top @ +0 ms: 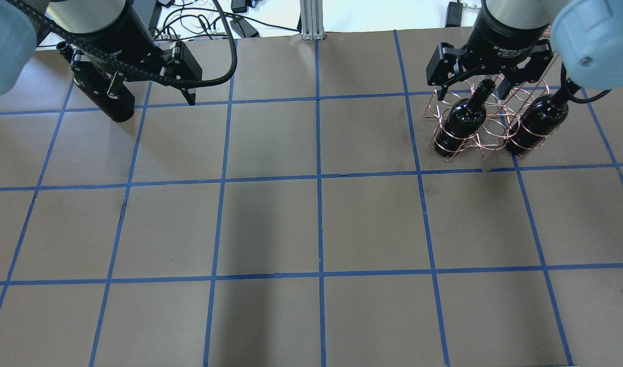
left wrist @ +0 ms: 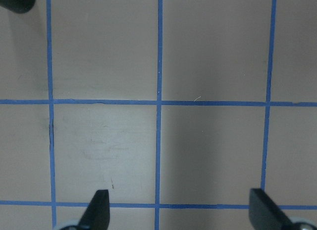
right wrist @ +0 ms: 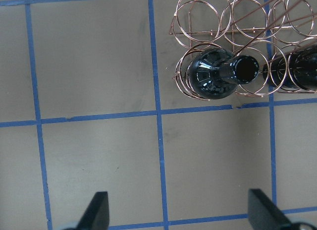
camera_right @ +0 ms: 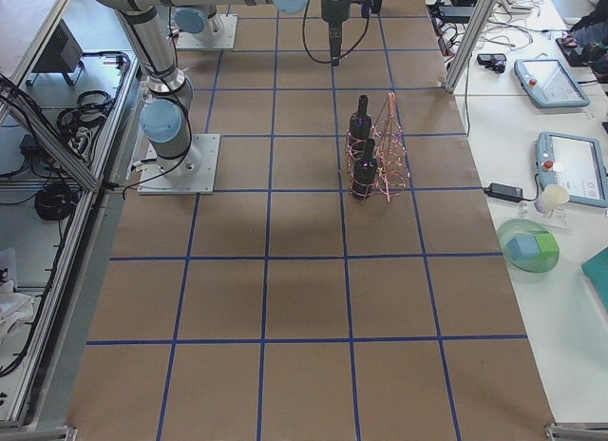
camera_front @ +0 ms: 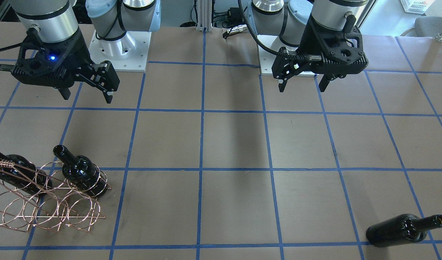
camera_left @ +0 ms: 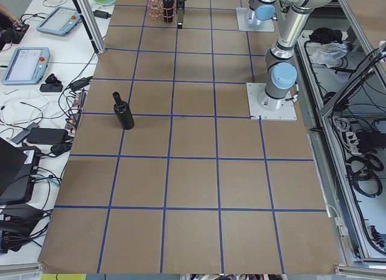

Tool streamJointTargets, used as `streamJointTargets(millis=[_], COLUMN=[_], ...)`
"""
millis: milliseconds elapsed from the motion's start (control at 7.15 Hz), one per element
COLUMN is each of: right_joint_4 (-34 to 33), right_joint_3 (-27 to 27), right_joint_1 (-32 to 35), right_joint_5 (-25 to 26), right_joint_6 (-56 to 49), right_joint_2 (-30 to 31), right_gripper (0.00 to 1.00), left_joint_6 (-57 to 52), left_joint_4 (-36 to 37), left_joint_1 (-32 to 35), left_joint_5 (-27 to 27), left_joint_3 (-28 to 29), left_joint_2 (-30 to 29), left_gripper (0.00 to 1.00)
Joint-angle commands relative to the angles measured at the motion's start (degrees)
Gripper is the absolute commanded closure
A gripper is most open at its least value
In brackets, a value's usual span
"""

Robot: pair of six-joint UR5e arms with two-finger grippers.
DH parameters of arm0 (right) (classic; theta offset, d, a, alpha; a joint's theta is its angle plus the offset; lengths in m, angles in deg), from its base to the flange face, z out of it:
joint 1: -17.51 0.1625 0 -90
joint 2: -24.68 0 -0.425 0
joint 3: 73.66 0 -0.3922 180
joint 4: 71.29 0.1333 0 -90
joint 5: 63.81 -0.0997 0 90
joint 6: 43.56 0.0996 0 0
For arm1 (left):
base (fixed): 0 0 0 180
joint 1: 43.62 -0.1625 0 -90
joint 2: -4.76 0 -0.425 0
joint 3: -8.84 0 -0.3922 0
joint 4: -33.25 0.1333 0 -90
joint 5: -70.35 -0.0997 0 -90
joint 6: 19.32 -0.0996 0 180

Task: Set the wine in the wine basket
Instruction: 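Swing the left gripper holding the dark wine bottle toward the table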

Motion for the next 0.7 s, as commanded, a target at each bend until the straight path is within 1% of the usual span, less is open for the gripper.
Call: streamJointTargets(millis=[0, 280, 419, 559], right_joint_4=[0.03, 0.03, 0.2, 0.12], right_joint_3=[-0.01, -0.01, -0.01, -0.01], right_joint_1=[0.0, 0.0, 0.0, 0.0], right_joint_5=[0.0, 0.0, 0.0, 0.0], right_joint_6=[-0.03, -0.03, -0.03, -0.03], right_joint_2=[-0.02, -0.02, -0.02, 0.07], right_gripper=[0.0, 0.0, 0.0, 0.0], left_joint_6=[0.0, 0.0, 0.08, -3.92], left_joint_4=[0.01, 0.63, 3.33, 11.53], left_joint_1=[0.27, -0.08, -1.03, -3.83], left_joint_5=[0.05, -0.39, -0.3, -0.3], left_joint_3=[-1.52, -2.5, -3.29, -4.86], left_joint_2=[0.97, 1.24, 1.15, 0.46], left_gripper=[0.0, 0.0, 0.0, 0.0])
